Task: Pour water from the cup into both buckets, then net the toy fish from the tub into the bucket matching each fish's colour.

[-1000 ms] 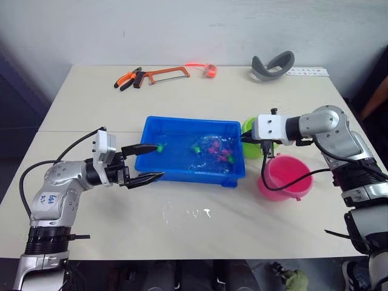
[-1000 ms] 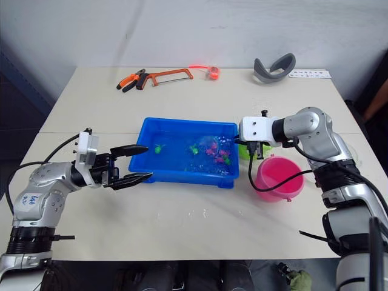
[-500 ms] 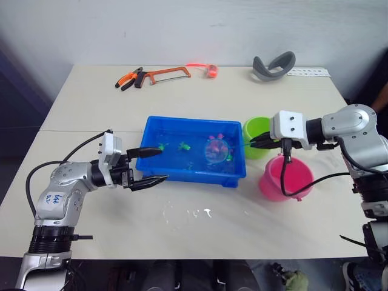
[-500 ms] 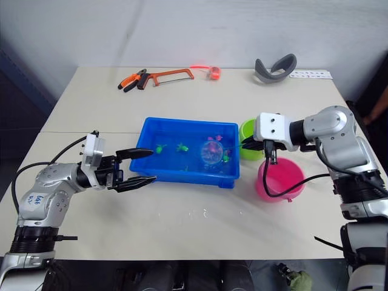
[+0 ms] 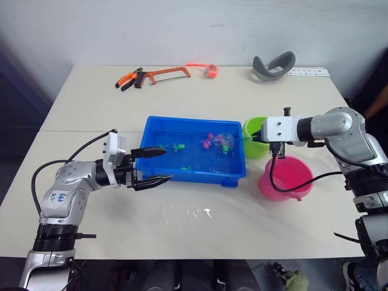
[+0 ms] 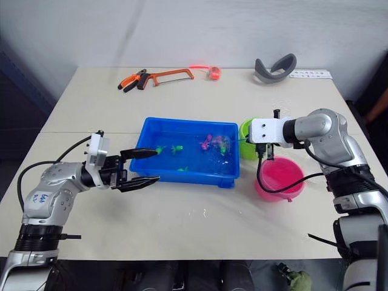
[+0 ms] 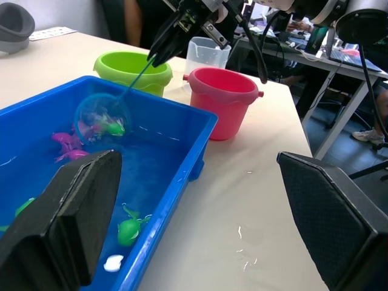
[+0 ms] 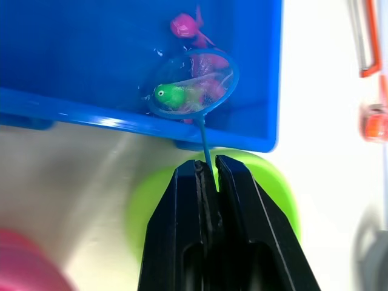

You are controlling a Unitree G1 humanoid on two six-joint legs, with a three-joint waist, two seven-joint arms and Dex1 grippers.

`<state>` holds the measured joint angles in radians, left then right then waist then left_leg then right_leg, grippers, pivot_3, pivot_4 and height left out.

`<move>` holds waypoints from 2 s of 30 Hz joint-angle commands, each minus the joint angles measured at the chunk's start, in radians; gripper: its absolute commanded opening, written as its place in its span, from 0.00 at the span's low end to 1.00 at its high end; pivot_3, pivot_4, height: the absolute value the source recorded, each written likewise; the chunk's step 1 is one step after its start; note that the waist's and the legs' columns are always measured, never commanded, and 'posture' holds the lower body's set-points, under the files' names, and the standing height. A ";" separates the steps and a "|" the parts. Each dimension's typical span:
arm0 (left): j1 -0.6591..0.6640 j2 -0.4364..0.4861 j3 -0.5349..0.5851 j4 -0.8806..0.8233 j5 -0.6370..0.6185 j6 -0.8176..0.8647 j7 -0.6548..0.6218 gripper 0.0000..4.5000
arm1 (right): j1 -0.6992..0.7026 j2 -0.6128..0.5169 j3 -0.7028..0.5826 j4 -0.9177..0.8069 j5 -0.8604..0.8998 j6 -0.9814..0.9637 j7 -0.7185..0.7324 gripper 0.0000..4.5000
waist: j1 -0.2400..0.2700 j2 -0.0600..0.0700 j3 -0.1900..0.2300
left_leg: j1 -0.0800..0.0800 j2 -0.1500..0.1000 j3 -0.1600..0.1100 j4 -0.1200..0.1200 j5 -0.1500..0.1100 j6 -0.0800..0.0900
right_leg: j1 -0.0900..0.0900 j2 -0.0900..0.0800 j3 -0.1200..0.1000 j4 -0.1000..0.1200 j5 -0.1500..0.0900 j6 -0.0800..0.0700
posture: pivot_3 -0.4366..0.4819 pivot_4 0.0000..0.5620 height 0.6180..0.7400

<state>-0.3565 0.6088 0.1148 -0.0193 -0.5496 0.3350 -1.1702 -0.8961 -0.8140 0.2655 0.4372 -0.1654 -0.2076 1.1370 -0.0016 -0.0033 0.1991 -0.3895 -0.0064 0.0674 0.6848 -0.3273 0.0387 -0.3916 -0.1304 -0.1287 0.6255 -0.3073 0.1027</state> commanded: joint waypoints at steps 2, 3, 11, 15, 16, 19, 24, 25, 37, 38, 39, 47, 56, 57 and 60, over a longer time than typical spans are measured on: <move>0.016 0.011 0.026 -0.024 -0.018 -0.010 0.001 0.99 | -0.010 0.018 -0.068 -0.023 0.108 -0.026 0.037 0.00 | -0.002 0.000 0.000 | 0.000 0.000 0.000 0.000 0.000 0.000 | 0.000 0.000 0.000 0.000 0.000 0.000 | 0.48 0.27 1.00; 0.019 0.014 0.030 -0.023 -0.019 -0.010 0.001 0.99 | -0.002 0.028 -0.092 -0.048 0.157 0.017 0.052 0.00 | -0.002 0.000 0.000 | 0.000 0.000 0.000 0.000 0.000 0.000 | 0.000 0.000 0.000 0.000 0.000 0.000 | 0.48 0.27 1.00; 0.020 0.018 0.051 -0.014 -0.029 0.001 0.001 0.99 | 0.006 0.014 -0.188 -0.120 0.248 0.171 0.030 0.00 | 0.000 0.000 0.000 | 0.000 0.000 -0.001 0.000 0.000 0.000 | 0.000 0.000 0.000 0.000 0.000 0.000 | 0.48 0.27 1.00; 0.013 0.020 0.048 -0.006 -0.027 0.003 -0.007 0.99 | 0.036 -0.004 -0.194 -0.124 0.233 0.170 0.026 0.00 | -0.001 0.000 0.000 | 0.000 0.000 0.000 0.000 0.000 0.000 | 0.000 0.000 0.000 0.000 0.000 0.000 | 0.48 0.27 1.00; 0.013 0.020 0.047 -0.005 -0.027 0.004 -0.008 0.99 | 0.041 -0.006 -0.194 -0.127 0.234 0.170 0.026 0.00 | 0.000 0.000 0.000 | 0.000 0.000 0.000 0.000 0.000 0.000 | 0.000 0.000 0.000 0.000 0.000 0.000 | 0.48 0.27 1.00; 0.007 0.021 0.045 0.000 -0.024 0.004 -0.011 0.99 | 0.056 -0.023 -0.183 -0.131 0.196 0.130 0.004 0.00 | -0.001 0.000 0.000 | 0.000 0.000 0.000 0.000 0.000 0.000 | 0.000 0.000 0.000 0.000 0.000 0.000 | 0.48 0.27 1.00; 0.007 0.020 0.047 0.000 -0.022 -0.002 -0.009 0.99 | 0.064 -0.035 -0.168 -0.124 0.107 0.057 -0.070 0.00 | -0.001 0.000 0.000 | 0.000 0.000 0.000 0.000 0.000 0.000 | 0.000 0.000 0.000 0.000 0.000 0.000 | 0.48 0.27 1.00; 0.007 0.020 0.048 -0.001 -0.022 -0.003 -0.009 0.99 | 0.067 -0.035 -0.167 -0.127 0.100 0.051 -0.078 0.00 | -0.001 0.000 0.000 | 0.000 0.000 0.000 0.000 0.000 0.000 | 0.000 0.000 0.000 0.000 0.000 0.000 | 0.48 0.27 1.00; -0.027 0.051 0.088 -0.036 -0.090 0.120 0.052 0.99 | 0.103 -0.046 -0.125 -0.142 -0.073 -0.180 -0.215 0.00 | -0.001 0.000 0.000 | 0.000 0.000 0.000 0.000 0.000 0.000 | 0.000 0.000 0.002 0.000 0.000 0.000 | 0.48 0.27 1.00; -0.030 0.054 0.090 -0.035 -0.089 0.125 0.056 0.99 | 0.105 -0.048 -0.121 -0.140 -0.089 -0.200 -0.230 0.00 | -0.001 0.000 0.000 | 0.000 0.000 0.000 0.000 0.000 0.000 | 0.000 0.000 0.002 0.000 0.000 0.000 | 0.48 0.27 1.00; -0.032 0.057 0.090 -0.035 -0.089 0.129 0.057 0.99 | 0.108 -0.049 -0.118 -0.138 -0.096 -0.217 -0.235 0.00 | -0.001 0.000 0.000 | 0.000 0.000 0.000 0.000 0.000 0.000 | 0.000 0.000 0.002 0.000 0.000 0.000 | 0.48 0.27 1.00; -0.046 0.070 0.089 -0.033 -0.089 0.149 0.059 0.99 | 0.147 -0.074 -0.113 -0.124 -0.212 -0.323 -0.358 0.00 | -0.002 0.000 0.000 | 0.000 0.000 0.000 0.000 0.000 0.000 | 0.000 0.000 0.003 0.000 0.000 0.000 | 0.48 0.27 1.00; -0.074 0.060 0.069 -0.020 -0.083 0.147 0.053 0.99 | 0.137 -0.073 -0.085 -0.060 -0.303 -0.410 -0.470 0.00 | -0.002 0.000 0.000 | 0.000 0.000 0.000 0.000 0.001 -0.001 | 0.000 0.001 0.009 0.000 0.000 0.000 | 0.48 0.27 1.00; -0.078 0.058 0.068 -0.019 -0.083 0.147 0.054 0.99 | 0.134 -0.072 -0.077 -0.052 -0.304 -0.408 -0.467 0.00 | -0.002 0.000 0.000 | 0.000 0.000 0.000 0.000 0.001 -0.001 | 0.000 0.001 0.009 0.000 0.000 0.000 | 0.48 0.27 1.00; -0.084 0.056 0.065 -0.017 -0.082 0.148 0.054 0.99 | 0.134 -0.069 -0.061 -0.044 -0.315 -0.408 -0.466 0.00 | -0.003 0.000 0.000 | 0.000 0.000 0.000 0.000 0.001 -0.001 | 0.000 0.001 0.009 0.000 0.000 0.000 | 0.48 0.27 1.00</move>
<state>-0.4262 0.6643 0.1772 -0.0243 -0.6217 0.4873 -1.1143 -0.7428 -0.8728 0.2023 0.3968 -0.4758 -0.6102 0.6759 -0.0044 -0.0033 0.1991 -0.3893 -0.0062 0.0674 0.6848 -0.3267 0.0380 -0.3917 -0.1293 -0.1193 0.6259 -0.3074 0.1027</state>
